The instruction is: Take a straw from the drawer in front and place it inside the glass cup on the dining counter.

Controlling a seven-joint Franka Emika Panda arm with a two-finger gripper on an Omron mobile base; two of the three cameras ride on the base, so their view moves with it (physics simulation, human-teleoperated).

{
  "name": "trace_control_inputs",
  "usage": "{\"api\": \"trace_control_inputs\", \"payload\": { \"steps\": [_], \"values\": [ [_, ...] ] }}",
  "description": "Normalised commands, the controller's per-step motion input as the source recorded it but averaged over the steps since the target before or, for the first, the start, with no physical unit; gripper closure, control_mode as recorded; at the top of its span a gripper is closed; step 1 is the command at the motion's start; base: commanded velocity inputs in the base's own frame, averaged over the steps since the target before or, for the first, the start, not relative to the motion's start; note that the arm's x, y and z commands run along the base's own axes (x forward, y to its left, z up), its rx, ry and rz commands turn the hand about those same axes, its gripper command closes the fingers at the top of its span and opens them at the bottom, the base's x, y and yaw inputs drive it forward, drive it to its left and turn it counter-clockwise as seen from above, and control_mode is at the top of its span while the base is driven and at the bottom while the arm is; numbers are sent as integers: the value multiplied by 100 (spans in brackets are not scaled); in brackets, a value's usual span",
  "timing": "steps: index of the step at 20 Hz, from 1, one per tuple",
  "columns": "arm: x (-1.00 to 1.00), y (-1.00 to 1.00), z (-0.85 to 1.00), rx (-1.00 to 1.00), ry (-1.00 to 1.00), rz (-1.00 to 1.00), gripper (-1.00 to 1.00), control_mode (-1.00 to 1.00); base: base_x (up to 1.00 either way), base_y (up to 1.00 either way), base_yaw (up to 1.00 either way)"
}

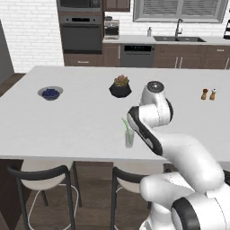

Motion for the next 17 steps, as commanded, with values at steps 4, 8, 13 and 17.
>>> {"api": "trace_control_inputs", "payload": {
  "steps": [4, 8, 13, 17],
  "values": [
    [-100, -2, -50, -25, -60, 0, -100, -100, 0, 0, 0],
    [-100, -29, -30, 11, -58, 0, -100, -100, 0, 0, 0],
    [-100, -47, -3, 28, -39, 0, -100, -100, 0, 0, 0],
    [-99, -44, 0, 26, -18, 0, -100, -100, 0, 0, 0]
  ]
}}
